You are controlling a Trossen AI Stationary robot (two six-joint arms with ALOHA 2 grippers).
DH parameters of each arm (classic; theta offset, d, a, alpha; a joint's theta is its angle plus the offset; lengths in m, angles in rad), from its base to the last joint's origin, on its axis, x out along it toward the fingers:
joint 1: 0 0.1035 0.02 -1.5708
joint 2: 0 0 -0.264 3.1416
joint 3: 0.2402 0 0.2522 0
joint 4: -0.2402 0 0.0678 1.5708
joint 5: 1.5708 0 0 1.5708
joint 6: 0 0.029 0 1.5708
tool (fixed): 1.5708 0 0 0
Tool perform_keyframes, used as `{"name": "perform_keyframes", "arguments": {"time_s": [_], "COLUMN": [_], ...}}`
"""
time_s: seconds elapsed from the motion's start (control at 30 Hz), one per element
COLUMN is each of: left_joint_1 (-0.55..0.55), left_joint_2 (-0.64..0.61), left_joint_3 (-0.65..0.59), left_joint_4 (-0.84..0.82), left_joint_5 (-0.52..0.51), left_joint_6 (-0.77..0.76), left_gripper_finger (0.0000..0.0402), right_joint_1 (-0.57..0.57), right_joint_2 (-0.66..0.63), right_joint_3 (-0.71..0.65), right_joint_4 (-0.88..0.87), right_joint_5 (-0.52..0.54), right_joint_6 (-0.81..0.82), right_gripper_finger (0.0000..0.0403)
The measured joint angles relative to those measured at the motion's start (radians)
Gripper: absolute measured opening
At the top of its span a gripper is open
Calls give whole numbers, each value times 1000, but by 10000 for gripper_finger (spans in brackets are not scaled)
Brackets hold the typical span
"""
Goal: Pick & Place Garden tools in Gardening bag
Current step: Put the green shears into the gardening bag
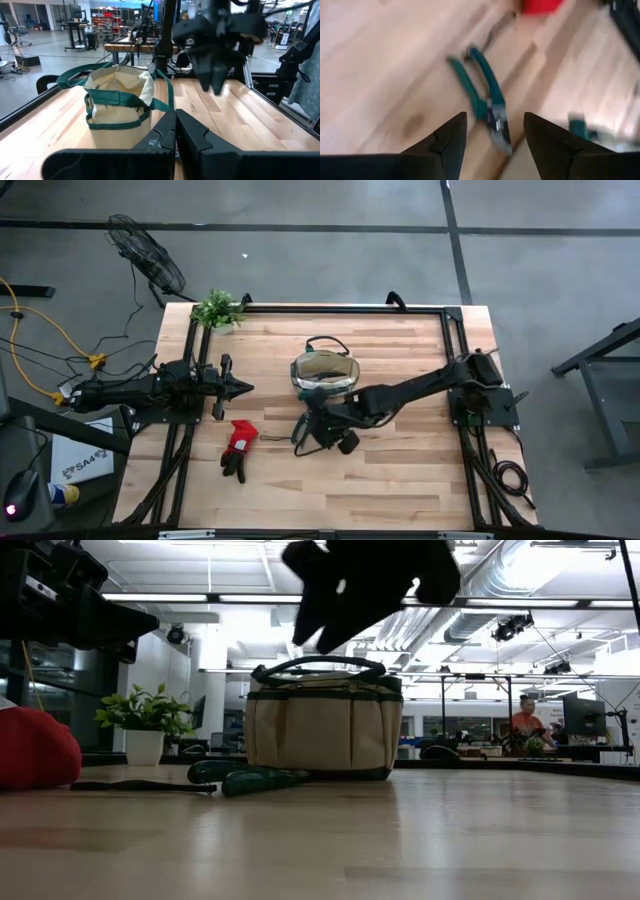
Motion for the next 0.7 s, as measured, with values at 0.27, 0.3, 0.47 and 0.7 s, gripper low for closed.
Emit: {"name": "perform_keyframes", "arguments": {"time_s": [0.27,0.3,0.47,0.7], "left_joint_1": [0,0,0,0], "left_joint_2": [0,0,0,0], "left_joint_3": [0,0,0,0], "left_joint_4": [0,0,-1,0], "left_joint_5": [-3,-5,-6,-7], "left_joint_6": [0,0,0,0], "left_gripper_finger": [1,1,1,1], "right_joint_1": [3,0,-12,-20], "right_joint_2": [95,106,169,195], "right_joint_3": [-1,-1,-1,-1], "right_joint_4": [191,221,306,325], "right_joint_5": [-10,-12,-22,-16], "right_joint_6": [-128,-146,-216,-172], "right_gripper_finger": [189,189,189,189]}}
